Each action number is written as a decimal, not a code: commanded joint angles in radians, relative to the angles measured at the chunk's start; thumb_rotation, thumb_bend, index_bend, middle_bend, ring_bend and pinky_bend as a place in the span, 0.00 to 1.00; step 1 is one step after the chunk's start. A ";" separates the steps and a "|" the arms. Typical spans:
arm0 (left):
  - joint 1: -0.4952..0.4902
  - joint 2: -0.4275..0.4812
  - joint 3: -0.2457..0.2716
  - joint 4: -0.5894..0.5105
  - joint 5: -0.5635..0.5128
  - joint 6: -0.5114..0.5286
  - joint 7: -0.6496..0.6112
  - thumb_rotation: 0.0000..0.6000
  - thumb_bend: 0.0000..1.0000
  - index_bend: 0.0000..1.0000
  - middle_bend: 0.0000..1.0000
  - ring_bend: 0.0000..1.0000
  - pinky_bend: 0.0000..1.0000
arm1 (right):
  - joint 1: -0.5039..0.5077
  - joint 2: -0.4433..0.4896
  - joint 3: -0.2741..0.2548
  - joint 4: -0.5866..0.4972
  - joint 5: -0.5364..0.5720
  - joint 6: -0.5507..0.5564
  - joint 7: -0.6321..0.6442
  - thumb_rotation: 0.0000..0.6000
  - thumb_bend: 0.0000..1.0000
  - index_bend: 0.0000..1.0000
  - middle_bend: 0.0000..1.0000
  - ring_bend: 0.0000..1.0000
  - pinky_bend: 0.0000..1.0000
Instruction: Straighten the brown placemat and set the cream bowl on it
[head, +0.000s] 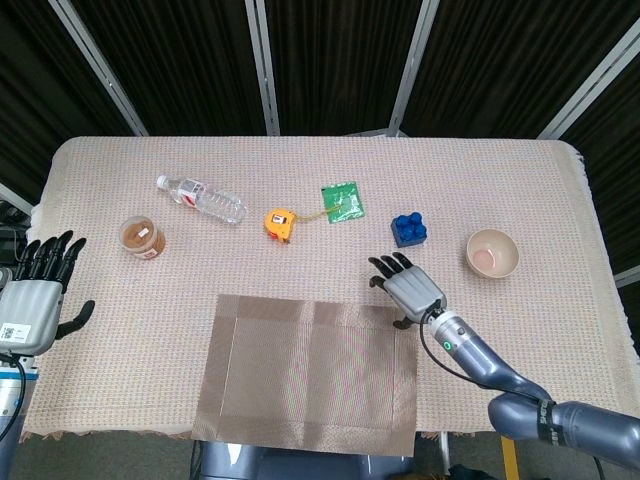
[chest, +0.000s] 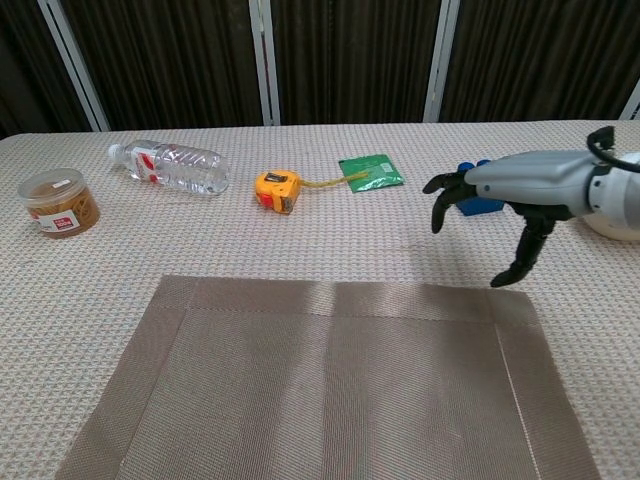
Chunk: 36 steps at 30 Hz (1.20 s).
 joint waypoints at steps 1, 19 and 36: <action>0.002 0.003 -0.004 0.004 -0.004 -0.005 -0.005 1.00 0.34 0.00 0.00 0.00 0.00 | 0.069 -0.075 0.018 0.066 0.107 -0.040 -0.075 1.00 0.10 0.28 0.00 0.00 0.00; 0.006 0.007 -0.021 0.005 -0.017 -0.037 -0.018 1.00 0.34 0.00 0.00 0.00 0.00 | 0.189 -0.209 -0.049 0.135 0.373 -0.016 -0.195 1.00 0.15 0.36 0.00 0.00 0.00; 0.013 0.007 -0.032 0.004 -0.014 -0.046 -0.022 1.00 0.34 0.00 0.00 0.00 0.00 | 0.204 -0.235 -0.094 0.152 0.357 0.021 -0.162 1.00 0.15 0.44 0.00 0.00 0.00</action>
